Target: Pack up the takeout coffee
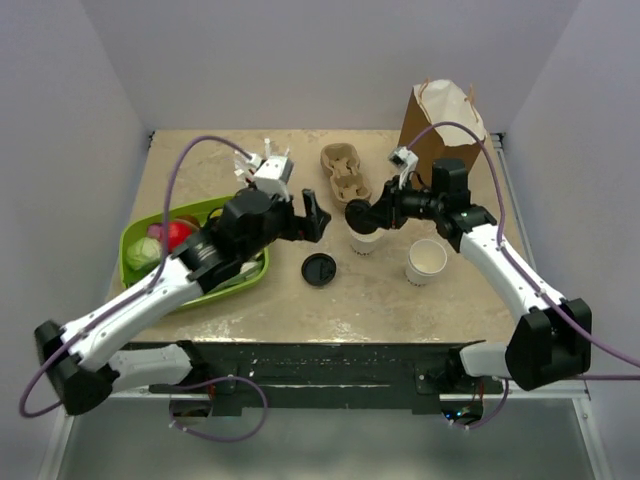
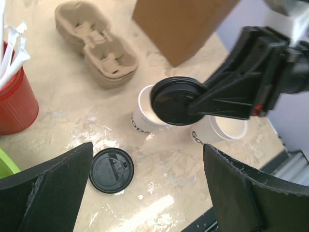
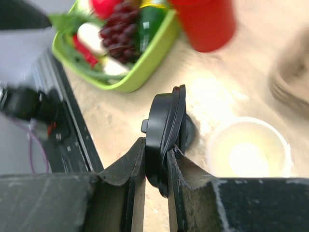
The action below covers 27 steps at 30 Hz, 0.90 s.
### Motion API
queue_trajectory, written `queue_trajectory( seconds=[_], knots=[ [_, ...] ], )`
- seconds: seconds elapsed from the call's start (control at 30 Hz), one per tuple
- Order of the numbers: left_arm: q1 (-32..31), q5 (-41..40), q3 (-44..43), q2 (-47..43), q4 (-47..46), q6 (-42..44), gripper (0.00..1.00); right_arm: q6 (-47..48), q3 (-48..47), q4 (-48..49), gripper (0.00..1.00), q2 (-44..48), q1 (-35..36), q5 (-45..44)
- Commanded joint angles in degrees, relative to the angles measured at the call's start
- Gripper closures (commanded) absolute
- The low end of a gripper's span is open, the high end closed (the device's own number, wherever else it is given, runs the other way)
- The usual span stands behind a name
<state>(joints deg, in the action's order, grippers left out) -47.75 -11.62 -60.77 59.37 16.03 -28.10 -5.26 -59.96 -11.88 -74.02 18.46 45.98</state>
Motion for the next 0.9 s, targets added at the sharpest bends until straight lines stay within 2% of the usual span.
queue_trajectory(
  seconds=[0.0, 0.1, 0.17, 0.23, 0.3, 0.43, 0.73, 0.83, 0.87],
  knots=[
    [2.6, -4.6, -9.4, 14.3, 3.8, -6.9, 0.00, -13.4, 0.1, 5.0, 0.97, -3.8, -5.5, 0.7],
    [3.9, 0.0, -12.9, 21.3, 3.1, -7.9, 0.00, -15.4, -0.9, 4.7, 0.95, -7.0, -7.0, 2.8],
    [6.0, 4.8, -12.3, 23.4, 1.6, -8.5, 0.00, -15.8, -1.2, 4.6, 0.96, -7.7, -7.6, 1.9],
    [7.7, 11.3, -9.4, 24.0, -3.9, -8.9, 0.00, -15.8, -1.6, 3.0, 0.96, -8.4, -7.9, -0.4],
    [9.2, 16.7, -8.0, 25.2, -8.8, -9.3, 0.00, -16.5, -1.9, 2.5, 0.90, -8.9, -8.4, -1.5],
    [9.5, 24.5, -7.3, 28.2, -12.9, -7.5, 0.00, -16.6, -2.3, 1.6, 0.87, -9.8, -8.8, -3.2],
    [9.5, 26.1, -7.7, 34.0, -15.2, -8.2, 0.00, -17.2, -2.1, 1.2, 0.85, -12.5, -9.0, -3.9],
    [9.5, 25.5, -7.5, 35.2, -15.1, -8.5, 0.00, -17.1, -1.9, 1.0, 0.82, -13.1, -9.0, -4.2],
    [9.5, 25.6, -7.5, 35.5, -15.2, -8.5, 0.00, -17.1, -1.8, 1.0, 0.76, -13.1, -9.0, -4.4]
  ],
)
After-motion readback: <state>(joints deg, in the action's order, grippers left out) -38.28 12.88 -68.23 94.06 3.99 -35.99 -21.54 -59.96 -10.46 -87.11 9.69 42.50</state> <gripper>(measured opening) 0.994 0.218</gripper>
